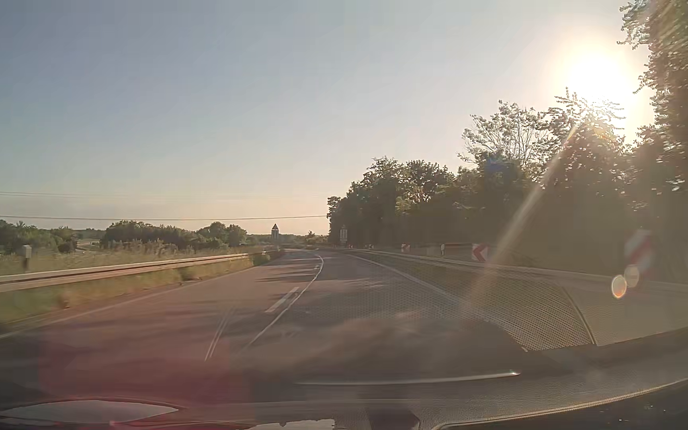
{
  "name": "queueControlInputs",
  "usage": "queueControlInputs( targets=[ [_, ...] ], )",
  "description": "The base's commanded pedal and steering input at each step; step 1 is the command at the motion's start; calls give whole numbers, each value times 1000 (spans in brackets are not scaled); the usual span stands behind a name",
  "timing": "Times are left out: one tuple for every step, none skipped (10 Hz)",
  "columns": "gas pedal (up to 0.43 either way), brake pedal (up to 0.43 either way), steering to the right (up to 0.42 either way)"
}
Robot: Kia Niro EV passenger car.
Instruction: Follow the waypoints while adhering to traffic rules and regulations
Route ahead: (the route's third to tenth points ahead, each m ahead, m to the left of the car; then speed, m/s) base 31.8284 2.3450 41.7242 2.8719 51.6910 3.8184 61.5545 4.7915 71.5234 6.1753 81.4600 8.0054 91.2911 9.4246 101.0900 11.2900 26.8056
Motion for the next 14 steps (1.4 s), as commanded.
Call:
queueControlInputs(
  targets=[
    [0,0,-12],
    [0,0,-12],
    [0,0,-13],
    [0,0,-14],
    [0,0,-15],
    [0,0,-15],
    [0,0,-15],
    [0,0,-15],
    [0,0,-15],
    [0,0,-15],
    [0,0,-15],
    [0,0,-16],
    [0,0,-15],
    [0,0,-15]
  ],
)
